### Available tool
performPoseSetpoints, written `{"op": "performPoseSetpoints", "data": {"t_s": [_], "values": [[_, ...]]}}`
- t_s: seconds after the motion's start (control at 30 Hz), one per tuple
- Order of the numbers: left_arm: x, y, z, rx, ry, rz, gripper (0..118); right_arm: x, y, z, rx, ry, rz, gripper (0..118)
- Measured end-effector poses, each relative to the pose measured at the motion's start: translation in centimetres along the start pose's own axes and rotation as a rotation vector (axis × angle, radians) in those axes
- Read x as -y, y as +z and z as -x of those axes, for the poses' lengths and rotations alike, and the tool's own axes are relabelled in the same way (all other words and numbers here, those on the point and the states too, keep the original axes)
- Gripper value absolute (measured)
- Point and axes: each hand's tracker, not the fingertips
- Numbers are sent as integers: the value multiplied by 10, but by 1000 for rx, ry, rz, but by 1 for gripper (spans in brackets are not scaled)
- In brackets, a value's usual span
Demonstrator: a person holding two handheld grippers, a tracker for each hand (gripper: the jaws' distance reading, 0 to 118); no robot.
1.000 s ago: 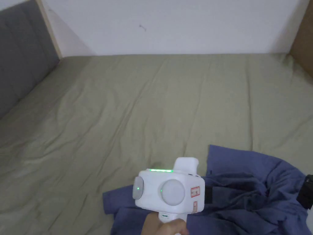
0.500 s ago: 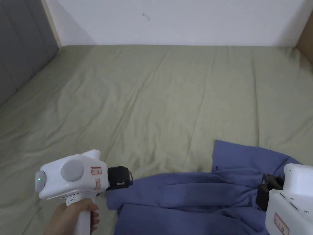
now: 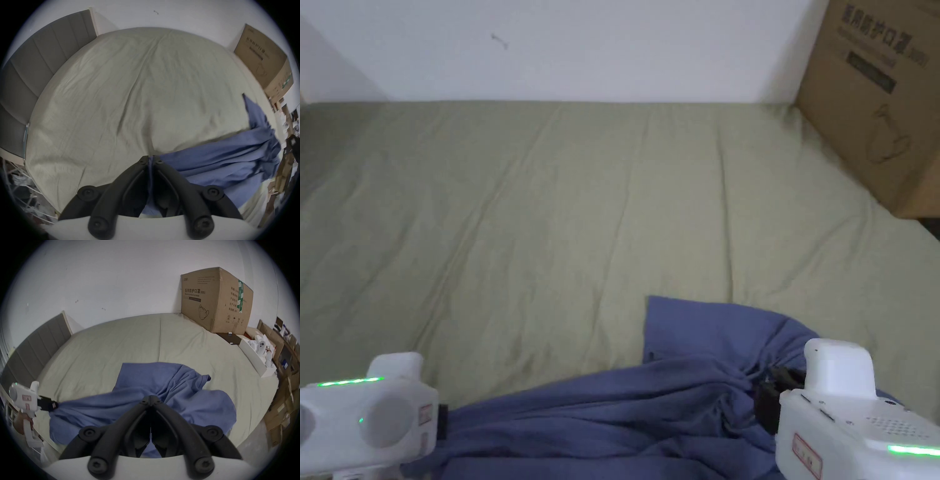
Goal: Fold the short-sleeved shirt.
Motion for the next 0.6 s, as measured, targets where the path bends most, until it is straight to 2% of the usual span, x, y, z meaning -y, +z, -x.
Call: {"op": "performPoseSetpoints", "data": {"t_s": [0.03,0.07,0.1,0.13,0.17,0.27,0.4,0.47,0.5,0.53,0.57,0.6], "values": [[-1,5,3,23,19,-13,2,-8,-3,-10,-27,-29,-11,15],[-3,12,6,65,42,-34,2,-21,-9,-22,-52,-57,-14,40],[-5,18,10,88,73,-56,2,-36,-18,-33,-83,-47,13,68],[-6,27,17,105,95,-76,2,-53,-27,-43,-88,-42,16,91],[-7,34,20,123,108,-98,2,-69,-38,-53,-104,-36,25,96],[-11,52,22,159,124,-134,2,-110,-85,-68,-136,52,57,96],[-18,58,18,180,142,-167,2,-138,-171,-68,-103,207,262,96],[-23,50,16,175,132,-158,2,-137,-223,-76,-101,218,394,95],[-26,44,17,168,135,-143,2,-132,-243,-80,-36,190,494,91],[-27,40,18,165,145,-133,2,-124,-260,-85,31,178,571,81],[-28,37,18,167,154,-131,2,-114,-268,-88,54,178,626,81],[-28,35,18,172,160,-127,2,-104,-270,-91,4,189,624,80]]}}
